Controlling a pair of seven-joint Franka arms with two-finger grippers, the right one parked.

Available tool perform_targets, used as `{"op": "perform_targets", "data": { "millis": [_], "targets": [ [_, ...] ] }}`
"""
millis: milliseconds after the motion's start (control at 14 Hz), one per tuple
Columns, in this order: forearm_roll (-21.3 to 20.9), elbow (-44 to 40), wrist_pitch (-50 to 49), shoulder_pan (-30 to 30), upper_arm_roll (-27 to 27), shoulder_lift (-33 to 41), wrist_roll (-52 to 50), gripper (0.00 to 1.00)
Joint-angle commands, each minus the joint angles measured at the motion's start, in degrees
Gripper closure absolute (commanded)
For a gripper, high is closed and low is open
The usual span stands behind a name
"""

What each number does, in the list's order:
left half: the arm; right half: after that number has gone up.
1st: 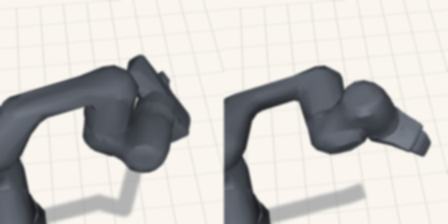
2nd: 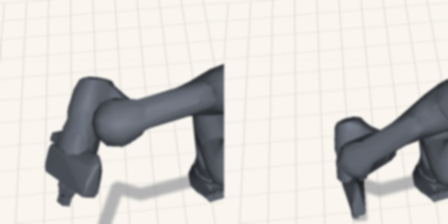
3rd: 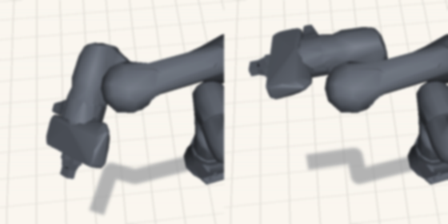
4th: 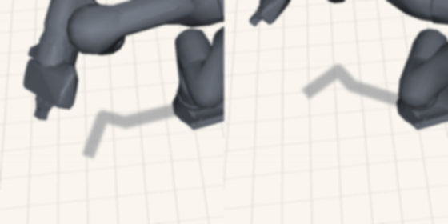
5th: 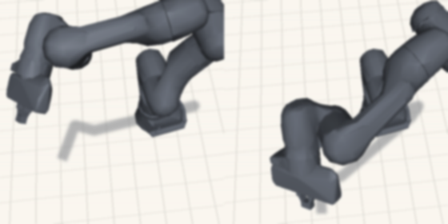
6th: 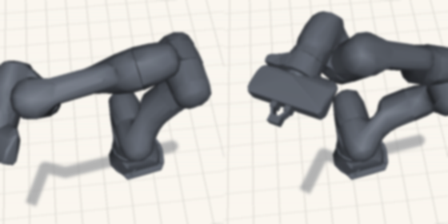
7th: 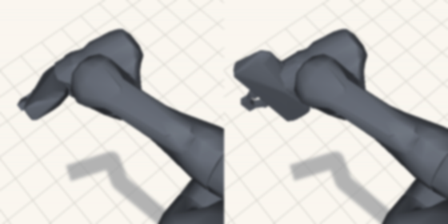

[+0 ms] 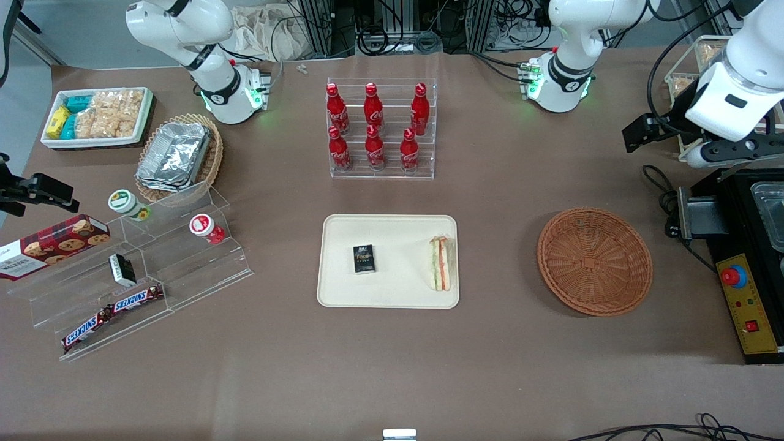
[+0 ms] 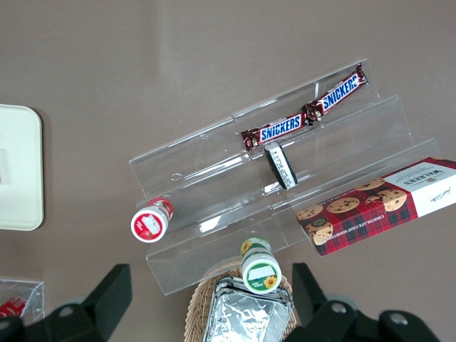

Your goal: Place sandwich from basket to tray

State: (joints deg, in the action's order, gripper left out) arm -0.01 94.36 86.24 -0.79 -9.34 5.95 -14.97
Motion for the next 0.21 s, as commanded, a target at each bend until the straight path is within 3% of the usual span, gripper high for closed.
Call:
{"op": "perform_targets", "data": {
  "millis": [0,143],
  "targets": [
    [0.6,-1.6,0.1,0.4,0.7,0.2,0.2,0.00],
    [0.6,-2.0,-0.2,0.3,0.7,0.2,0.5,0.00]
  ]
}}
